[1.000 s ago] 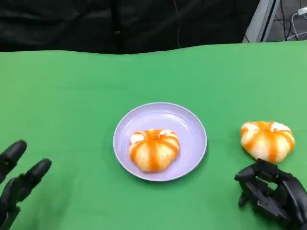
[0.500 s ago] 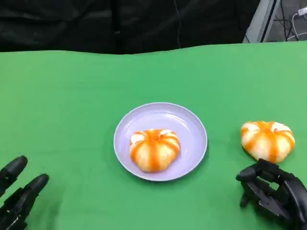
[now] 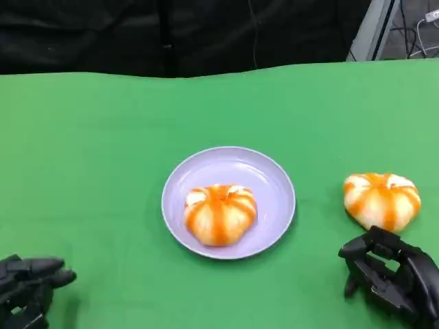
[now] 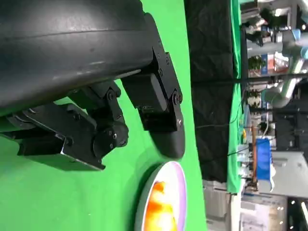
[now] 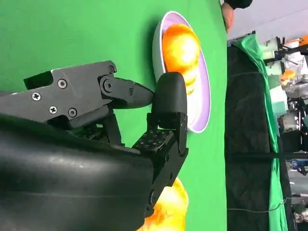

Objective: Grasp the bread from the table and place it into the plate.

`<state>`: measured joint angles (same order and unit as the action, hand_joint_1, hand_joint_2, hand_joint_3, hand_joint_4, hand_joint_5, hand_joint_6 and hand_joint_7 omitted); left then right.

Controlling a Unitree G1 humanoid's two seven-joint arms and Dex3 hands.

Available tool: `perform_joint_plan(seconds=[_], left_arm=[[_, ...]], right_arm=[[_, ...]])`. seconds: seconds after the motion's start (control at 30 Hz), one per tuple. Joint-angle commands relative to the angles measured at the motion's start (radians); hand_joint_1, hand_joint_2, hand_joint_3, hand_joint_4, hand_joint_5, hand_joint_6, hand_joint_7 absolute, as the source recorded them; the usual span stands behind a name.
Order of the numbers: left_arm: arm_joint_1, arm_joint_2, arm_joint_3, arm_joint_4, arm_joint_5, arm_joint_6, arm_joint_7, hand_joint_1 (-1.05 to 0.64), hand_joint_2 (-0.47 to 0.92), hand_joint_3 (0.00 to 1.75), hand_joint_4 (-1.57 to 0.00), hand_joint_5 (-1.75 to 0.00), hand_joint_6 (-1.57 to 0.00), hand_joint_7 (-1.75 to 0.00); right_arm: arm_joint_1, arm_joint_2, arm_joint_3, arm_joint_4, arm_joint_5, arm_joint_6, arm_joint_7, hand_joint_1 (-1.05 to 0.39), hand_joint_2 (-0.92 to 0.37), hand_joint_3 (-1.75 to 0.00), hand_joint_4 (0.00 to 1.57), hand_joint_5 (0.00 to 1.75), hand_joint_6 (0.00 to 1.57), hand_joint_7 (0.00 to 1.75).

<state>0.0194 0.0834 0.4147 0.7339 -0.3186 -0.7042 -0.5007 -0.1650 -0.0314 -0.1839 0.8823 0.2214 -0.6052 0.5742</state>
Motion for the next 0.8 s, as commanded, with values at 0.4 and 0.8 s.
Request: perform_joint_plan(seconds=[0.4, 0.8], left_arm=[[-0.008, 0.039, -0.027, 0.029, 0.022, -0.05, 0.065, 0.05, 0.67, 0.99, -0.94, -1.63, -0.89, -1.42], [-0.009, 0.033, -0.037, 0.02, 0.011, -0.052, 0.064, 0.06, 0.68, 0.98, -0.93, -1.63, -0.89, -1.41]], right_arm=[[-0.004, -0.023, -0.01, 0.006, 0.012, 0.009, 0.004, -0.24, -0.92, -0.48, 0.61, 1.74, 0.73, 1.09], [-0.004, -0.028, -0.015, 0.01, 0.019, 0.006, 0.016, -0.24, -0.92, -0.49, 0.6, 1.74, 0.73, 1.1]])
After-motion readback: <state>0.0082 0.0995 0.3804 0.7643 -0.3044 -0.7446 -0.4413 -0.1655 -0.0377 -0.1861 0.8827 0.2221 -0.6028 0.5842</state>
